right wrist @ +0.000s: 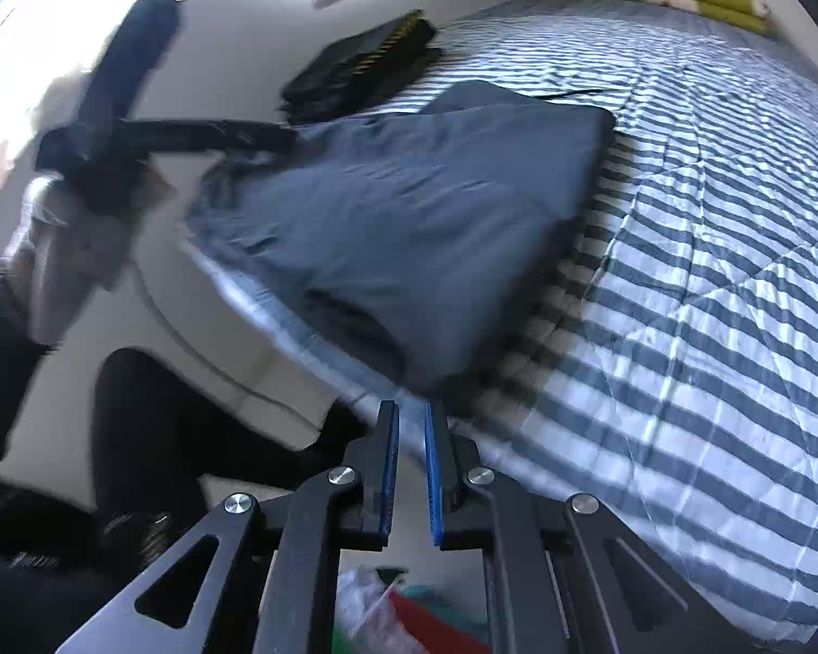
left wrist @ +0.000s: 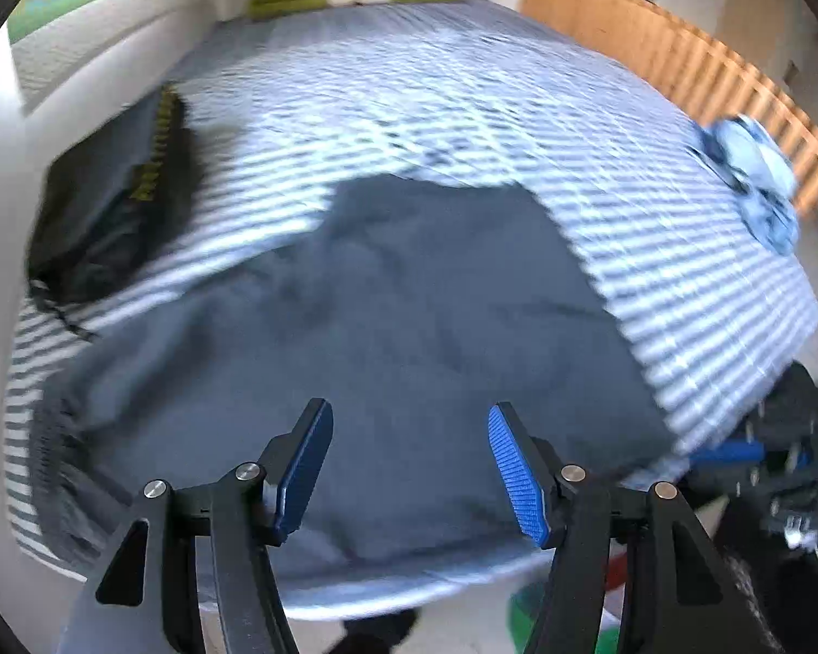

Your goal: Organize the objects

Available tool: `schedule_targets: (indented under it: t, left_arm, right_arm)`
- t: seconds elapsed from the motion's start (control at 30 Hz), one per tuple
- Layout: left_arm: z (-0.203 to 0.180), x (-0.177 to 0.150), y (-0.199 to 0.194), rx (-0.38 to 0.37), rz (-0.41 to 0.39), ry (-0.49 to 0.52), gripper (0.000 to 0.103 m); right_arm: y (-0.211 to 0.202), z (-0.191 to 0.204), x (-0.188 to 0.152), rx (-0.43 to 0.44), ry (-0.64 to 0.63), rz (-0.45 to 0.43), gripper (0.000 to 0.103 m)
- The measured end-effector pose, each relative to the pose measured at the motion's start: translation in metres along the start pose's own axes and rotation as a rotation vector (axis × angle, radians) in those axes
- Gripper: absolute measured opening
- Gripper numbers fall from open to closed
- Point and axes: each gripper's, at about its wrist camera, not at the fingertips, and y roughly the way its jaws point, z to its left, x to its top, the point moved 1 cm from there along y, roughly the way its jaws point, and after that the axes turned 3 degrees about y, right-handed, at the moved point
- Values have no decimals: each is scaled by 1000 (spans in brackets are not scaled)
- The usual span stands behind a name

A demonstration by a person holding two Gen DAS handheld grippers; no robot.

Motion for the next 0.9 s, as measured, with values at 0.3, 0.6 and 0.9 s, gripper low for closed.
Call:
schedule_targets:
  t: [0.3,0.6,0.9]
  left_arm:
    - [-140,-24,26,-79,20,169,65]
    - [-168,-27,80,-16,85,117,65]
    - [-167,-34,81,8,100,106,47]
  right_arm:
    - [-32,-106,80,-51,293,-179,34]
    - [50,-151,153,31,429,-53,34]
    - [87,-169,171,170,581,-45,22]
